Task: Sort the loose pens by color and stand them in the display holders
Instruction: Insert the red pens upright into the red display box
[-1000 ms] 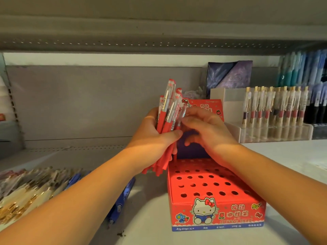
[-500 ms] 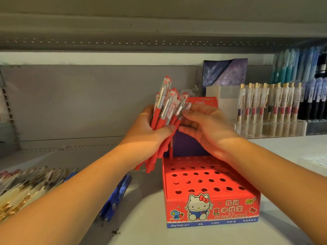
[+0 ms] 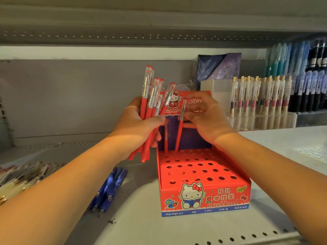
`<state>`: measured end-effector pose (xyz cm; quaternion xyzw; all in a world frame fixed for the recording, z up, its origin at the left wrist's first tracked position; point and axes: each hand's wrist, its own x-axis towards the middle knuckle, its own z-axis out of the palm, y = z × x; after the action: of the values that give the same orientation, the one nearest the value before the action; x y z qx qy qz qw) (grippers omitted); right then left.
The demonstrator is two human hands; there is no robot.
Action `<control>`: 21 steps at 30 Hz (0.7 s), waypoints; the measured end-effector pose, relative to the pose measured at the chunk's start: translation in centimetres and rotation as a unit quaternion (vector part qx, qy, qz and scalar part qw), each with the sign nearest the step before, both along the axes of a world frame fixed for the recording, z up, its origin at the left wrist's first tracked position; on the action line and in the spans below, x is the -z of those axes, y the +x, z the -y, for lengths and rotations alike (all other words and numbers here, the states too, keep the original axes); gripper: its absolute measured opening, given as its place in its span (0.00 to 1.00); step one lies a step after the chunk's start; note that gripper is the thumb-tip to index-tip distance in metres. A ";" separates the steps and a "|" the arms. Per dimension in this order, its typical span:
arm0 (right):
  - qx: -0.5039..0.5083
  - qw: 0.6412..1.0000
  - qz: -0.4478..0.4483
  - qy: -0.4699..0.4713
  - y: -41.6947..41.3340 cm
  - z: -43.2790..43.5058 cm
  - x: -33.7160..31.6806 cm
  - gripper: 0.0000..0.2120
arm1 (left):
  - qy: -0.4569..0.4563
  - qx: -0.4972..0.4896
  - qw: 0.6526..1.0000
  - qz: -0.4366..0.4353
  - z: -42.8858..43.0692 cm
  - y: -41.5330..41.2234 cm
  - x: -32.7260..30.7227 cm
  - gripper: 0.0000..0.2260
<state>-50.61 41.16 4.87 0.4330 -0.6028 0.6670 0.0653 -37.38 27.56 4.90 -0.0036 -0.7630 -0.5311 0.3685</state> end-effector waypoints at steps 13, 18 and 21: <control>-0.032 0.994 -0.020 0.103 -0.4 0.8 1.3 0.29 | 0.012 0.001 1.000 0.005 0.3 -0.2 0.2 0.08; 0.037 0.982 -0.073 0.168 -0.7 0.7 1.5 0.23 | 0.026 0.000 1.000 0.014 0.4 -0.2 0.3 0.08; 0.065 0.965 -0.122 0.223 -0.4 0.4 1.7 0.17 | 0.022 0.012 0.999 0.025 0.2 -0.1 0.3 0.08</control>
<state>-51.05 40.80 3.18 0.4740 -0.7510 0.4522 0.0833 -37.50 27.37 4.63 0.0084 -0.7601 -0.5521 0.3426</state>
